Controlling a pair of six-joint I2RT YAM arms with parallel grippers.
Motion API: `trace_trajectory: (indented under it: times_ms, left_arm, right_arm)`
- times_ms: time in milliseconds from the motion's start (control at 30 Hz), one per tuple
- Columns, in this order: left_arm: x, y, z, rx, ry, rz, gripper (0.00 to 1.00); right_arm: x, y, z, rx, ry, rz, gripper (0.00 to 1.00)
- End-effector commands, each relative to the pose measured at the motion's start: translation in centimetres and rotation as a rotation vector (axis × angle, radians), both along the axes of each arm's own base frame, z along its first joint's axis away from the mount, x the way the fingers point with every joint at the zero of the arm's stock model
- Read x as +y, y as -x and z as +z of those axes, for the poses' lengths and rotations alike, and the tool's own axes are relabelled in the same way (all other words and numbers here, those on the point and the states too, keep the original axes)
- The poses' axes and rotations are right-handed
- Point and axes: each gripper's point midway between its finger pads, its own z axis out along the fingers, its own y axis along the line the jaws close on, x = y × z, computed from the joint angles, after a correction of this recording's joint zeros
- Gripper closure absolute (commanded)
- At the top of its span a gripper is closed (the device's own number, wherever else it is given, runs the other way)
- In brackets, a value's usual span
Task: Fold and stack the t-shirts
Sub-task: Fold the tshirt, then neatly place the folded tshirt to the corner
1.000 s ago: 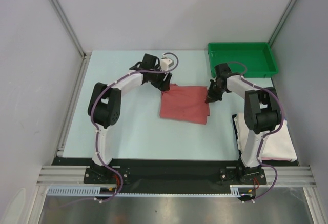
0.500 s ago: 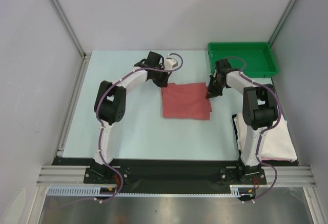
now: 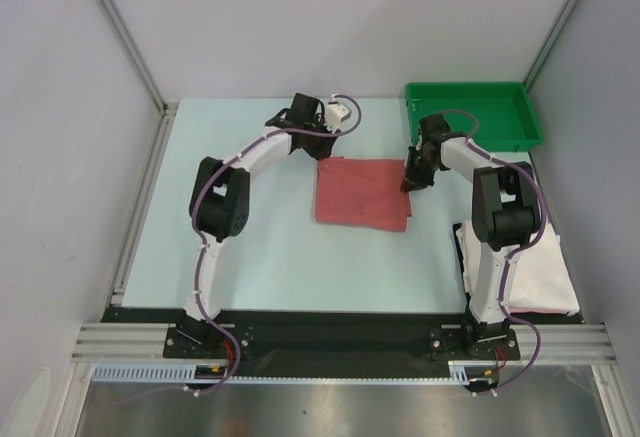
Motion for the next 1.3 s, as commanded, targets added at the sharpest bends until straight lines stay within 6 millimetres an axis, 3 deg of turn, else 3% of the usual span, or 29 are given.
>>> trace_trajectory:
  times_ms: [0,100,167,233,400,433,467,500,533,567,600,700,800,867,900,1033,1267]
  left_arm:
    - [0.2,-3.1,1.1,-0.078,-0.027,0.088,0.59]
    - [1.1,-4.3,1.5,-0.105,-0.047,0.167,0.50]
    - [1.2,-4.7,2.2,-0.119,-0.046,0.194,0.47]
    - [1.7,-5.1,3.3,-0.146,-0.052,0.219,0.44]
    - [3.4,-5.3,6.2,-0.154,0.004,0.263,0.42]
    - [3.3,-4.9,8.2,-0.150,0.067,0.267,0.42]
    - [4.1,-4.8,8.6,-0.136,0.102,0.266,0.46]
    - [4.1,-3.9,7.9,-0.113,0.123,0.248,0.50]
    - [3.6,-2.8,9.0,-0.112,0.166,0.196,0.55]
    - [3.2,-1.9,8.9,-0.108,0.170,0.151,0.61]
    - [2.8,-0.4,7.3,-0.061,0.161,0.103,0.62]
    - [1.0,3.7,5.3,0.029,0.129,-0.083,0.66]
    - [0.2,5.3,2.8,0.115,0.092,-0.140,0.69]
    - [0.1,5.1,0.5,0.171,0.071,-0.127,0.75]
    - [-0.2,4.8,1.1,0.181,0.075,-0.129,0.75]
    - [-0.3,3.1,-0.3,0.224,0.040,-0.064,0.77]
    - [-0.2,-1.9,0.8,0.084,0.043,0.101,0.73]
  right_arm:
    - [-0.8,-1.3,1.8,-0.062,0.021,-0.030,0.62]
    - [-1.0,-1.7,3.2,-0.096,0.017,-0.060,0.41]
    - [-1.0,-1.8,4.2,-0.117,0.011,-0.080,0.37]
    - [-0.8,-1.4,3.9,-0.109,-0.007,-0.075,0.33]
    - [0.1,-0.6,1.7,-0.051,-0.055,-0.067,0.31]
    - [0.2,-0.3,1.3,-0.043,-0.060,-0.069,0.31]
    - [0.3,-0.4,1.2,-0.044,-0.069,-0.074,0.31]
    - [0.3,-0.4,1.1,-0.041,-0.074,-0.077,0.31]
    - [0.4,-0.2,0.9,-0.037,-0.074,-0.075,0.31]
    - [0.5,-0.2,0.9,-0.041,-0.079,-0.073,0.32]
    - [0.5,-0.2,0.9,-0.039,-0.081,-0.073,0.31]
    - [0.3,0.2,0.8,-0.031,-0.069,-0.074,0.31]
    - [0.2,0.1,0.9,-0.038,-0.067,-0.073,0.31]
    - [0.1,0.2,0.9,-0.036,-0.065,-0.075,0.31]
    - [0.1,0.3,0.8,-0.033,-0.063,-0.076,0.31]
    - [0.0,0.4,0.8,-0.028,-0.064,-0.079,0.31]
    - [0.4,0.6,-0.1,-0.008,-0.079,-0.079,0.30]
